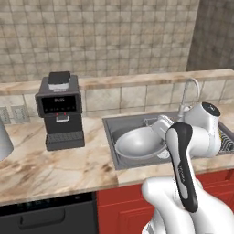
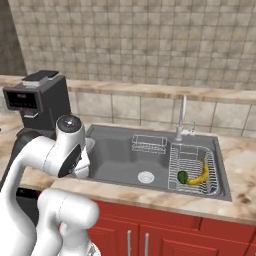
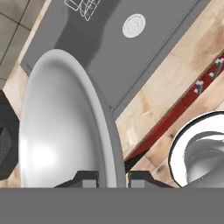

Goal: Dump the avocado and banana from the bowl so the bowl can be washed. Place the bowl in the sink after clearing the leftovers.

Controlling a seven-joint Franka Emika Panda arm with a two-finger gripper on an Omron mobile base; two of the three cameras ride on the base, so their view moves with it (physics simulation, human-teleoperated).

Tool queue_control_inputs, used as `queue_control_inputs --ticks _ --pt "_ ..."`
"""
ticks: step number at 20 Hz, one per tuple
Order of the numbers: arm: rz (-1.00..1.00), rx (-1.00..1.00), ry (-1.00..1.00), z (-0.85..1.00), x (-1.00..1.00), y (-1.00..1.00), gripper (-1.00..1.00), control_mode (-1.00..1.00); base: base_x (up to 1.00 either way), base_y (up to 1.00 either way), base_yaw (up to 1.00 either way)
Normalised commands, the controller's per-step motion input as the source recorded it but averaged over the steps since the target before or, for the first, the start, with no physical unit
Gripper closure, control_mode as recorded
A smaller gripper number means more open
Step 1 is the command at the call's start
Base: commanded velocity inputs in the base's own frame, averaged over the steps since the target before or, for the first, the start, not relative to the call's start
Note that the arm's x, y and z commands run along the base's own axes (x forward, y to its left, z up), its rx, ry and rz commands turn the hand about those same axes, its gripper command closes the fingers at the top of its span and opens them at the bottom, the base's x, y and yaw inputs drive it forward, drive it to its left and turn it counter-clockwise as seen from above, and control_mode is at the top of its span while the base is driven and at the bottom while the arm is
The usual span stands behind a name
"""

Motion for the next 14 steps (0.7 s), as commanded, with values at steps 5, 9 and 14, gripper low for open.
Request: queue_control_inputs --ticks 5,9,14 --pt "0.00 0.00 0.00 0.00 0.00 0.00 1.00 1.00 0.34 0.35 0.00" --pt "0.00 0.00 0.00 0.00 0.00 0.00 1.00 1.00 0.42 0.03 -0.07" --pt "-0.14 0.00 0.00 0.00 0.09 -0.21 1.00 -1.00 0.11 -0.05 -0.05"
